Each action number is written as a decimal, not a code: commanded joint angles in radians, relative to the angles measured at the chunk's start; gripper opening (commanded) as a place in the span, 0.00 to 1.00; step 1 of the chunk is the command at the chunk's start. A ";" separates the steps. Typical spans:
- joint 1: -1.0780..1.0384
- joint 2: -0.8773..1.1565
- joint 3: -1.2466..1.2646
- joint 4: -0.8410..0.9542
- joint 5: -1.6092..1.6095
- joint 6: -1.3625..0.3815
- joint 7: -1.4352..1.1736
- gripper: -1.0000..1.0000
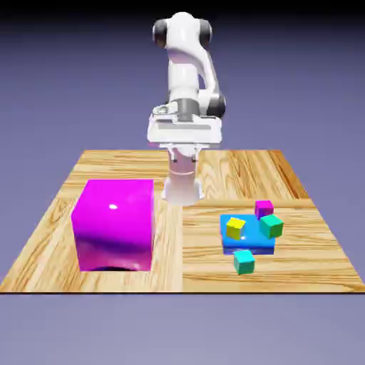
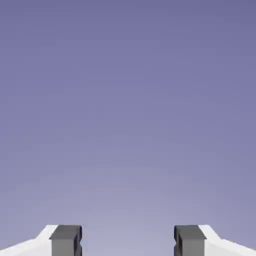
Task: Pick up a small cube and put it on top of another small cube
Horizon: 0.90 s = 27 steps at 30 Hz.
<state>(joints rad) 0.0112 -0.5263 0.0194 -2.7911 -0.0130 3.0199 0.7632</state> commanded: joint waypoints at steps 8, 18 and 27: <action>-0.006 0.290 0.129 0.126 -0.086 -0.113 0.147 0.50; -0.013 0.652 0.290 0.283 -0.193 -0.255 0.331 0.50; 0.050 0.924 0.281 0.380 -0.315 -0.237 0.470 0.50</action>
<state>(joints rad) 0.0609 0.3978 0.3002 -2.4109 -0.3283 2.7827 1.2327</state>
